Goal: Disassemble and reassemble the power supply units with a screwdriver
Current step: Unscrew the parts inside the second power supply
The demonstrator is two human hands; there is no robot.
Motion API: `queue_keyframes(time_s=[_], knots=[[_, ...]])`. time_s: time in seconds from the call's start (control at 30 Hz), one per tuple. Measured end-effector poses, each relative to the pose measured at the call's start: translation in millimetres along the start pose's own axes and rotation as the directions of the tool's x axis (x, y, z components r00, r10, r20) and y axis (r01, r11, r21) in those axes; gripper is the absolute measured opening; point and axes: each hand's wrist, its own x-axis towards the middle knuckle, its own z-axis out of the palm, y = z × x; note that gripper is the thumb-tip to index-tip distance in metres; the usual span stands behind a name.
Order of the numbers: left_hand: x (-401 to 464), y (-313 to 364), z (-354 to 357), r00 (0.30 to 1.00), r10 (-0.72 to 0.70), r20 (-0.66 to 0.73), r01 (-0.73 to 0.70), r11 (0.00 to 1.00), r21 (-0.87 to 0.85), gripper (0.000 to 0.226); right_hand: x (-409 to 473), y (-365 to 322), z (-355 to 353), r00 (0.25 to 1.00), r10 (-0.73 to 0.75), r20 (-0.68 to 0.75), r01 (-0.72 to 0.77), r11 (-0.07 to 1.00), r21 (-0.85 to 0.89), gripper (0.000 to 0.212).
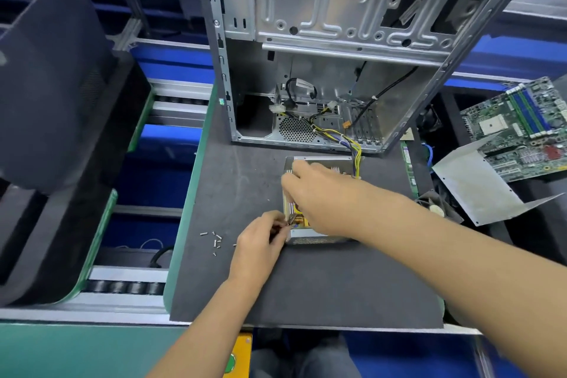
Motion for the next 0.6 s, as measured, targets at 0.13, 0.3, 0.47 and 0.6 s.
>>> queue_keyframes(time_s=[0.13,0.3,0.47,0.6], knots=[[-4.8,-5.1,-9.1,0.999,-0.025,-0.030,0.024,0.999,-0.034,0.019,3.6,-6.9,-4.6,0.998,-0.065,-0.008,0.064,0.990,-0.128,0.012],[-11.0,-12.5,-28.4,0.983,-0.044,-0.179,0.040,0.999,-0.026,0.019,1.7,-3.9,-4.0,0.998,0.029,0.057,-0.035,0.994,0.100,0.022],[-7.7,-24.8,-49.3,0.955,-0.027,-0.294,0.044,0.998,0.050,0.015,1.8,-8.8,-2.4,0.999,-0.009,-0.039,0.002,0.986,-0.165,0.016],[1.7,-31.7,-50.8,0.982,0.049,-0.182,-0.021,0.988,0.155,0.007,2.9,-4.7,-2.8,0.999,0.038,-0.006,-0.038,0.999,-0.010,0.029]])
